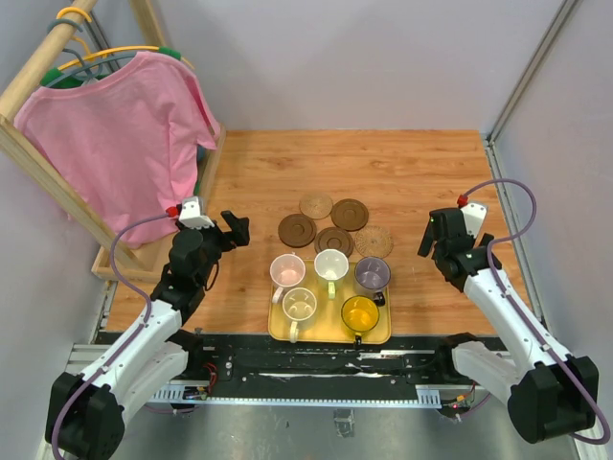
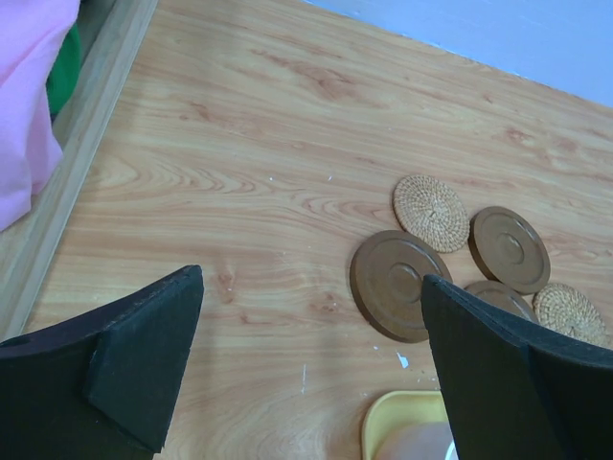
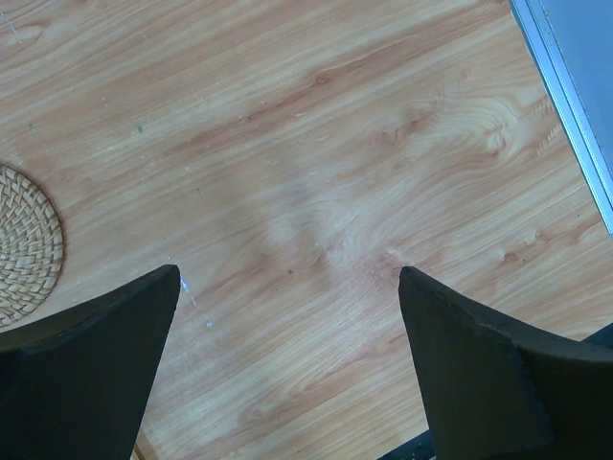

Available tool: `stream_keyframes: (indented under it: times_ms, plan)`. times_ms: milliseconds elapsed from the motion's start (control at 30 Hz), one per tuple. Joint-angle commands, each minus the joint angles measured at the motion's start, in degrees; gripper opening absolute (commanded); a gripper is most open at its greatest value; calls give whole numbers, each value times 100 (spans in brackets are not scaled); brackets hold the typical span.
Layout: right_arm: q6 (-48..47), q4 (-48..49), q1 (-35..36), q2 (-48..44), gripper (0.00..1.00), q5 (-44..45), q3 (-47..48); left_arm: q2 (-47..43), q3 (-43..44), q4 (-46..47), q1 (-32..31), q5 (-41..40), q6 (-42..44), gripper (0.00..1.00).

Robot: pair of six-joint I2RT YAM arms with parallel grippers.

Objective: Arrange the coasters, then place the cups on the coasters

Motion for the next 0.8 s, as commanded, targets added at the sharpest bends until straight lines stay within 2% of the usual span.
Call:
stream_keyframes:
  times_ms: [0,333,500,767]
  plan:
    - [19,-98,-65,0,98,161,192,-22,18,29,31,-103,64,100]
    - [-4,-95,-65,-114,98,90,219,12,63,-53,28,-126,-6,100]
    - [-139,-59,-68,-227,98,-195,364,25,232,-78,30,480,17,100]
    - [-492,312,-66,-306,98,-634,551,169,618,-428,26,107,-141,100]
